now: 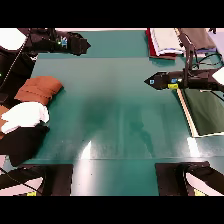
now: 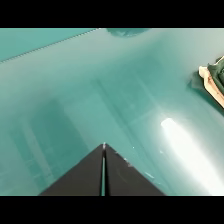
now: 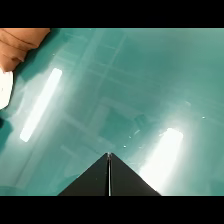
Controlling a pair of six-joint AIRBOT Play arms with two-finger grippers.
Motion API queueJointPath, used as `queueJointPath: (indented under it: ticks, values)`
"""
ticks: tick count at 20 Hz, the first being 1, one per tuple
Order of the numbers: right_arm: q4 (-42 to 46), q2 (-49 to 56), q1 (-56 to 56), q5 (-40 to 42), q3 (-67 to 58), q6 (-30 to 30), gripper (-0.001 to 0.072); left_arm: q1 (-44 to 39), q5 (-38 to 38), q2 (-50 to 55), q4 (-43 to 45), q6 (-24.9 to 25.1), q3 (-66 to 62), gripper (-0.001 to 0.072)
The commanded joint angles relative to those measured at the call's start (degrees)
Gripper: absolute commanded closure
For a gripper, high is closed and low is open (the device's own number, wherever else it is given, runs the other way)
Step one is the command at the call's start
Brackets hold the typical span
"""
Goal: Fold the shirts.
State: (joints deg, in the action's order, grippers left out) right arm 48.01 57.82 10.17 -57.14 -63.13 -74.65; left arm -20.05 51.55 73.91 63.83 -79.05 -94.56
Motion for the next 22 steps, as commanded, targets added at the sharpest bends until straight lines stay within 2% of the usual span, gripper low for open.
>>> queueJointPath:
  ticks: [1,14,15,16,17,18,20,22]
  values:
    - [-0.07,0.02,0.09,0.04,0.02,0.00,0.0692,-0.02,-0.13,0.00,0.02,0.00,-0.02,0.0685]
    - [-0.44,0.00,0.09,-1.16,0.02,0.00,0.0692,-0.02,-0.50,0.02,-0.35,-0.33,-0.02,0.0685]
    - [-0.44,0.00,0.09,-1.51,0.02,0.00,0.0692,0.00,-2.10,0.02,0.74,1.57,-0.02,0.0685]
    - [-0.46,0.00,0.09,-1.75,0.02,0.00,0.0692,0.59,-2.27,0.00,4.07,2.67,-0.07,0.0643]
    - [-0.46,0.02,0.09,-1.77,0.02,0.00,0.0692,1.70,-1.62,0.02,9.35,0.74,-0.07,0.0285]
    - [-0.50,-0.02,0.11,-1.92,0.02,0.00,0.0692,3.52,0.09,0.02,15.56,-4.04,0.00,0.0082]
    - [-0.46,-0.07,0.09,-2.62,0.02,0.00,0.0692,9.03,6.25,0.37,27.76,-9.75,0.31,0.0086]
    - [-0.46,-0.09,0.09,-2.58,0.02,0.00,0.0692,16.39,10.93,0.90,31.32,-10.58,3.06,0.0085]
